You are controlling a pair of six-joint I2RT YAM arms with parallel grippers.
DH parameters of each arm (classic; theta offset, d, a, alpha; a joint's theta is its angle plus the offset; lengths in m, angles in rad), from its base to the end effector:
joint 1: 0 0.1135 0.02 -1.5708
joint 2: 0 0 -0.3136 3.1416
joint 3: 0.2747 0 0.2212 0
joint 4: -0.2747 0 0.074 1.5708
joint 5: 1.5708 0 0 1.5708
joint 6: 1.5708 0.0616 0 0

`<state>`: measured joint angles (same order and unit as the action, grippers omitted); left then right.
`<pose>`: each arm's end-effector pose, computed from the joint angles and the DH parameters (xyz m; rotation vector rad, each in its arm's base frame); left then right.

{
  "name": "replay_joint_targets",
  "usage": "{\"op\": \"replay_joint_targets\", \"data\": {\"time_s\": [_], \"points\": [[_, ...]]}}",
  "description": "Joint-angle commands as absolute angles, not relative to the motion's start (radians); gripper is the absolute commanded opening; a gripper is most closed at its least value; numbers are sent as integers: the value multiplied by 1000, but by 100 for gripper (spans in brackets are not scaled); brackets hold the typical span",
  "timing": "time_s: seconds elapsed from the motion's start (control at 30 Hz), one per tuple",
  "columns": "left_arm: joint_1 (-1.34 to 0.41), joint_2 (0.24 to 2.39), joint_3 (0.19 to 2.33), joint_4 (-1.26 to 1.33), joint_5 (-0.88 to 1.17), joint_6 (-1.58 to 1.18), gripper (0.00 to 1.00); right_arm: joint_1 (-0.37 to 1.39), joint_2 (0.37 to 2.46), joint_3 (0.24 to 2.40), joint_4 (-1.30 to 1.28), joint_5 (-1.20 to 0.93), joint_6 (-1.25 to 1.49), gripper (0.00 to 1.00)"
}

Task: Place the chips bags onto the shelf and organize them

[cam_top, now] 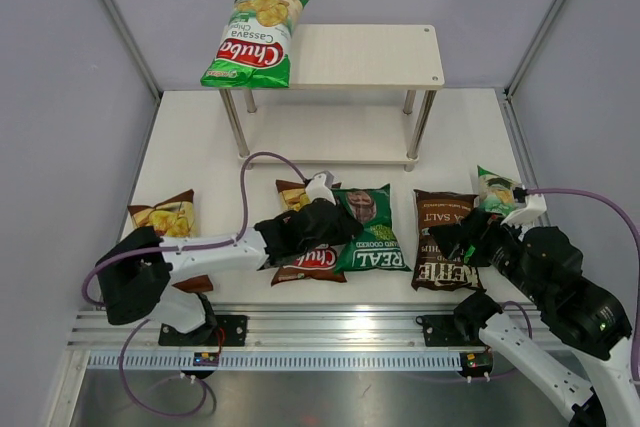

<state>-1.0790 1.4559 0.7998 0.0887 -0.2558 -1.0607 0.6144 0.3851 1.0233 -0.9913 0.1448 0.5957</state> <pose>0.1564 -0.2589 0.2709 -0.1398 2.2790 -0.9551 -0.0020 -0.0123 0.3597 0.0815 1.9770 0.6658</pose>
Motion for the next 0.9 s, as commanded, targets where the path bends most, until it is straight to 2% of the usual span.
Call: {"op": "replay_joint_targets", "data": {"time_s": [0.0,0.17,0.53,0.73,0.87], "points": [[-1091,1339,811,137,-322,-1034,14,614,382,997,-950,175,612,97],[-1106,1221,839,115,-322,-999,13,614,376,963,-925,154,672,97],[-1186,980,890,196,-413,-818,11,614,221,845,-690,-124,917,100],[-1190,907,887,329,-420,-743,10,614,164,727,-467,-213,977,99],[-1190,885,896,394,-433,-724,10,614,170,635,-184,-316,968,100]]}}
